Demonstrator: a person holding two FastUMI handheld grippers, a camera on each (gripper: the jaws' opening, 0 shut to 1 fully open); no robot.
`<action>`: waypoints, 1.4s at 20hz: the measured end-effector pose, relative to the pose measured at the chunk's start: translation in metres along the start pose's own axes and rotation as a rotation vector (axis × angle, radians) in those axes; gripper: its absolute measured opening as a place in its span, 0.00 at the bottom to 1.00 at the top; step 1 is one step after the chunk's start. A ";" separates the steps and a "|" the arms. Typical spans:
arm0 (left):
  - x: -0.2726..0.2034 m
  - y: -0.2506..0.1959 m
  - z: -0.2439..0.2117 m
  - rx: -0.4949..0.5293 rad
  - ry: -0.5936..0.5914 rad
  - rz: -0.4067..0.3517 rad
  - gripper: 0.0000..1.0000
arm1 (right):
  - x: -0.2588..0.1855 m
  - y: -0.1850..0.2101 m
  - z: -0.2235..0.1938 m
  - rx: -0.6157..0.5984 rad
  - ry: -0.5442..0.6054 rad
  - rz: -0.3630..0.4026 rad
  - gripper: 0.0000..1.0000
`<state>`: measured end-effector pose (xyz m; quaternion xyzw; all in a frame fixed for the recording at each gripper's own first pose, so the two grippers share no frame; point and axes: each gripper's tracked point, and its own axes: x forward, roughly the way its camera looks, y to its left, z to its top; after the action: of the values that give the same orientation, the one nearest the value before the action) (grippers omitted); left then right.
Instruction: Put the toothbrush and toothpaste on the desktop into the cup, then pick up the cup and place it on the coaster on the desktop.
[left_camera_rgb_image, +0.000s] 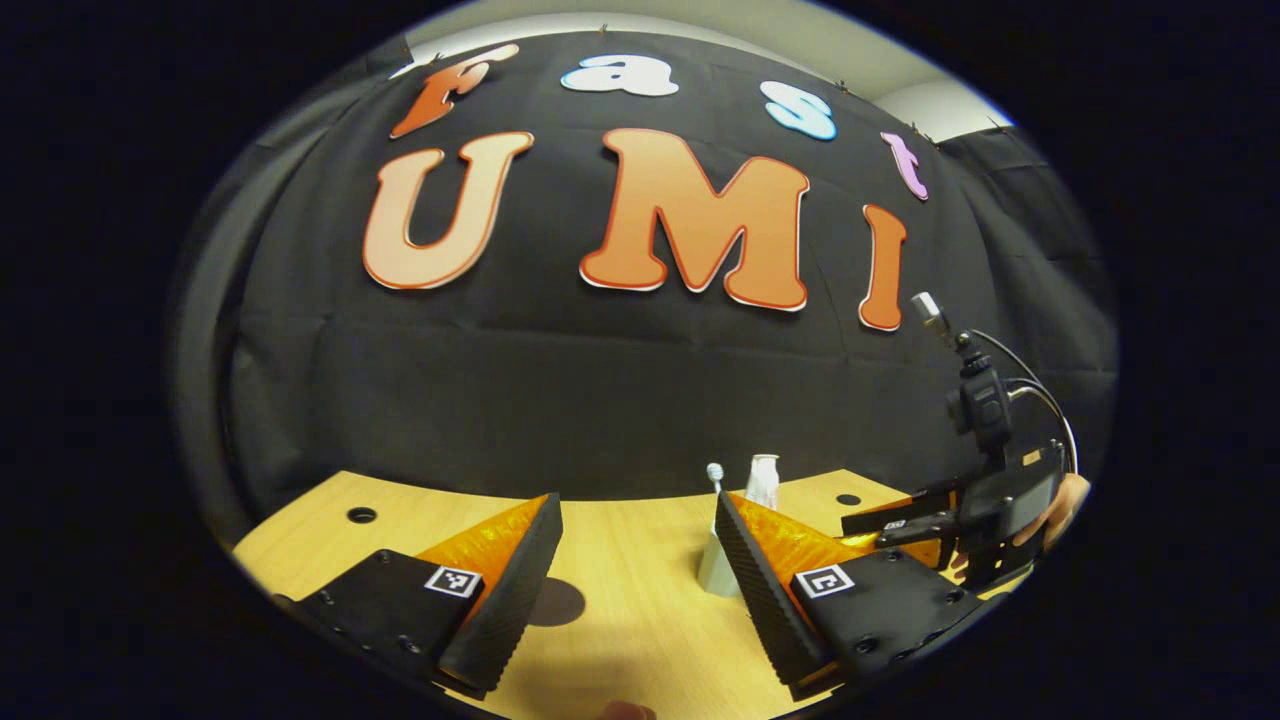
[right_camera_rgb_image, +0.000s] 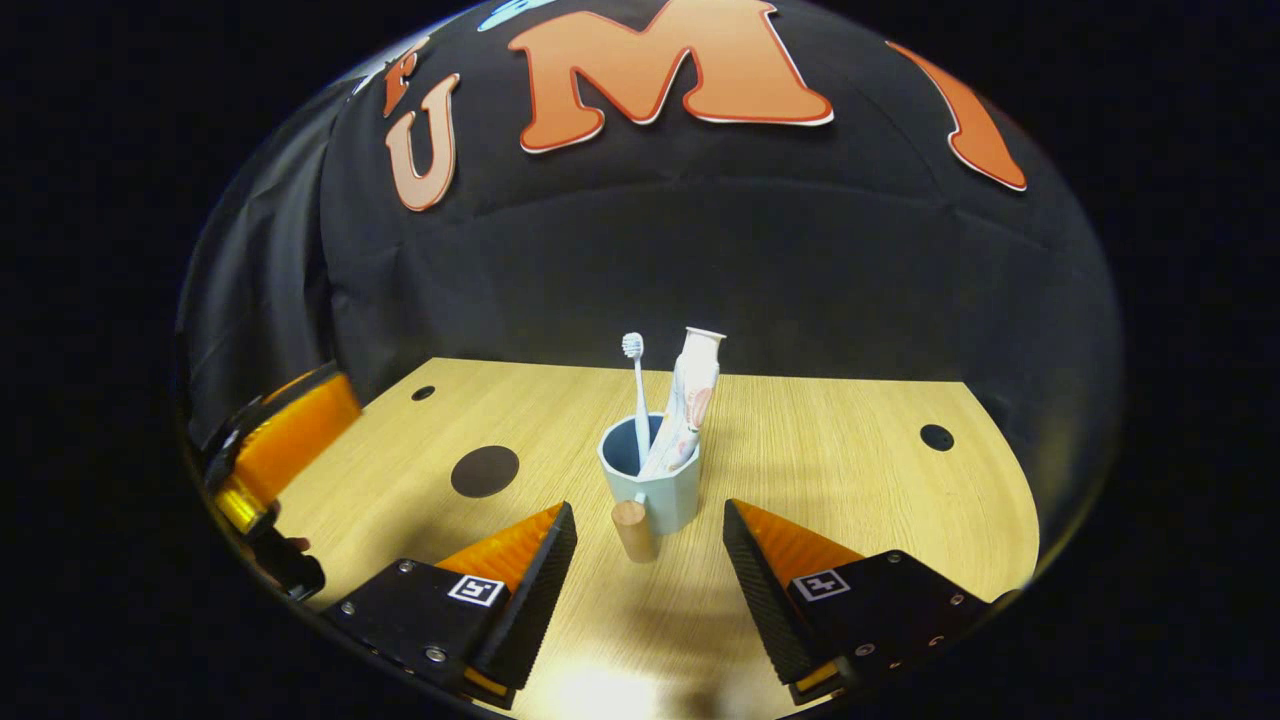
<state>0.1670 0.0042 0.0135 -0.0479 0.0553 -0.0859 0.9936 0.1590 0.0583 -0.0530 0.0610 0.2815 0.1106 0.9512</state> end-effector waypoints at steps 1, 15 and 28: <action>-0.011 0.008 0.000 0.004 0.004 0.020 0.98 | 0.004 0.001 -0.001 -0.014 0.024 -0.008 0.89; -0.083 0.062 -0.027 -0.004 0.097 0.107 0.98 | 0.037 0.008 -0.013 -0.030 0.345 -0.087 0.87; -0.104 0.077 -0.029 0.026 0.095 0.140 0.98 | 0.075 0.011 -0.058 0.068 0.510 -0.167 0.62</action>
<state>0.0746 0.0954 -0.0129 -0.0270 0.1047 -0.0191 0.9940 0.1861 0.0899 -0.1387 0.0398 0.5198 0.0342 0.8527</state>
